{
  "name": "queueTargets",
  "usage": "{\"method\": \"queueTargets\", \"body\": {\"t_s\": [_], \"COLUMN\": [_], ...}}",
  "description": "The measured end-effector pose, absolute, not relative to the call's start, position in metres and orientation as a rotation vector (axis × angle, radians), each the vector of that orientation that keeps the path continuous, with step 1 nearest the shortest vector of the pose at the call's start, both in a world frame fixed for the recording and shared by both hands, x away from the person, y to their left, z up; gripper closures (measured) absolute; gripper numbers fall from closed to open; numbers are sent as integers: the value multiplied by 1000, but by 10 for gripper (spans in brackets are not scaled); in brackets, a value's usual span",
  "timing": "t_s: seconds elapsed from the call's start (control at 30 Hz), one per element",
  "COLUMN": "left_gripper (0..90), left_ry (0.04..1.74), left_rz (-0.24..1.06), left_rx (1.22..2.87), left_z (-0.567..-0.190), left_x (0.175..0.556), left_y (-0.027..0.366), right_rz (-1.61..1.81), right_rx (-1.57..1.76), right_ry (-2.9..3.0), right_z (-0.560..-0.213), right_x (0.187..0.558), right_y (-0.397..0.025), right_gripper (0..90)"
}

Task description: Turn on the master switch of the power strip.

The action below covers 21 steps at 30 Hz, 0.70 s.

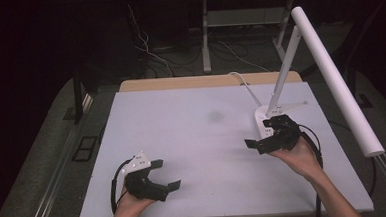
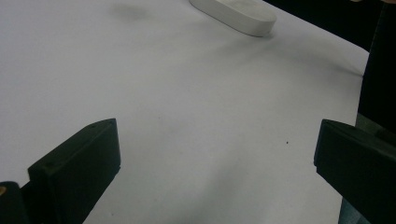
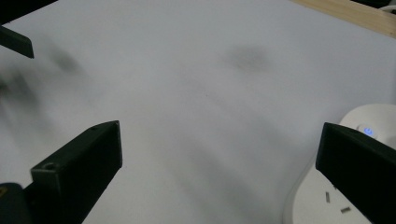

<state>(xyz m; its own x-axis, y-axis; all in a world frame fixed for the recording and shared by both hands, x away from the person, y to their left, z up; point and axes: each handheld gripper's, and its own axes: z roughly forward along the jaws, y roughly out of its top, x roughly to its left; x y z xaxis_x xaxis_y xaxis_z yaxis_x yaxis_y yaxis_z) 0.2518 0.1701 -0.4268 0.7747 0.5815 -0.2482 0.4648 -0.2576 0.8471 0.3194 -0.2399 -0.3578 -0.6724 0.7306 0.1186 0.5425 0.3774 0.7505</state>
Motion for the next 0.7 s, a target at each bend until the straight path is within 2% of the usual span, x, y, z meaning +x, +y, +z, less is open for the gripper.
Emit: {"method": "queueTargets", "body": {"t_s": [0.7], "left_gripper": [0], "left_ry": [801], "left_rz": [140], "left_rx": [1912], "left_z": [-427], "left_x": [252], "left_y": [170], "right_rz": [1266], "right_rx": [1226], "right_ry": [2334], "right_z": [-395], "right_x": [274], "right_y": [-273], "right_gripper": [1]}}
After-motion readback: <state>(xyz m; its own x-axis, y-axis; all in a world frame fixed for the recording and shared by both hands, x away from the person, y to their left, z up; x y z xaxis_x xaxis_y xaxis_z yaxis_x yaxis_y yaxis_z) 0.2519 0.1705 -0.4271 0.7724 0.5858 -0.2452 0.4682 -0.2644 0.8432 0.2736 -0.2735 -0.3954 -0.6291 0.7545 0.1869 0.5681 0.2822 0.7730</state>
